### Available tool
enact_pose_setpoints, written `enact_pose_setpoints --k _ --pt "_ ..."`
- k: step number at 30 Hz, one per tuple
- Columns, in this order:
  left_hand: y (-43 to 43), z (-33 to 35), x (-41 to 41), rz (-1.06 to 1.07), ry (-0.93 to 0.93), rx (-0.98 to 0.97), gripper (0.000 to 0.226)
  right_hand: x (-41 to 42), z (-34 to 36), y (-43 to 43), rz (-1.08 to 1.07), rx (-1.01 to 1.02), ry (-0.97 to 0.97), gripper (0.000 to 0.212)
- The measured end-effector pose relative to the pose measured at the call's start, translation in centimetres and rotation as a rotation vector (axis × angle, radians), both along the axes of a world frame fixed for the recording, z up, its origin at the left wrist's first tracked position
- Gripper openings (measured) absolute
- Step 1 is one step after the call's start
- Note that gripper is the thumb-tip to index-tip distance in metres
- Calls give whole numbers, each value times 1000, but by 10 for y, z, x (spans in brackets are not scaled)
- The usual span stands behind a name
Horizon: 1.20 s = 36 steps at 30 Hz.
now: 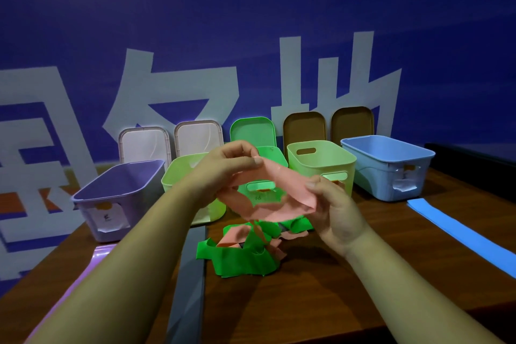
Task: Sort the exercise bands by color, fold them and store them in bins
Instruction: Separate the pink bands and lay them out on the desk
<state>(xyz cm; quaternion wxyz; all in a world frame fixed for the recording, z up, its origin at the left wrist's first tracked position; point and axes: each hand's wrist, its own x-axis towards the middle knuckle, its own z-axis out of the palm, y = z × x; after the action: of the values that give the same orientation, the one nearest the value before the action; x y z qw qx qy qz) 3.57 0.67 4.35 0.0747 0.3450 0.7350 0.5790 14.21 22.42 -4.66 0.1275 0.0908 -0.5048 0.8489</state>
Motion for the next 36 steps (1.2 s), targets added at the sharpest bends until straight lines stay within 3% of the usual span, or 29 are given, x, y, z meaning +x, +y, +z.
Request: enact_pose_setpoints --k 2,5,7,10,14,21,25,28,36 --pt "-7 7 -10 33 165 -177 4 3 3 3 12 117 -35 36" --pt "-16 21 -24 108 484 -587 13 10 9 9 -110 774 -233 31" --pt "-16 25 -26 130 561 -769 19 14 13 9 -58 936 -330 25" --pt "-14 23 -29 109 550 -904 25 17 14 5 46 772 -352 19" --pt "-15 16 -30 69 463 -844 28 16 12 -1 86 550 -253 21" --pt "-3 -9 -19 147 450 -673 25 9 13 -14 0 414 -183 18" --pt "3 -9 1 105 138 -438 28 7 13 -25 -21 358 -173 19" --pt "3 -2 16 149 35 -326 36 5 13 -32 -45 285 -159 18" --pt "-6 26 26 217 167 -428 19 -2 12 -42 -144 368 -90 17"
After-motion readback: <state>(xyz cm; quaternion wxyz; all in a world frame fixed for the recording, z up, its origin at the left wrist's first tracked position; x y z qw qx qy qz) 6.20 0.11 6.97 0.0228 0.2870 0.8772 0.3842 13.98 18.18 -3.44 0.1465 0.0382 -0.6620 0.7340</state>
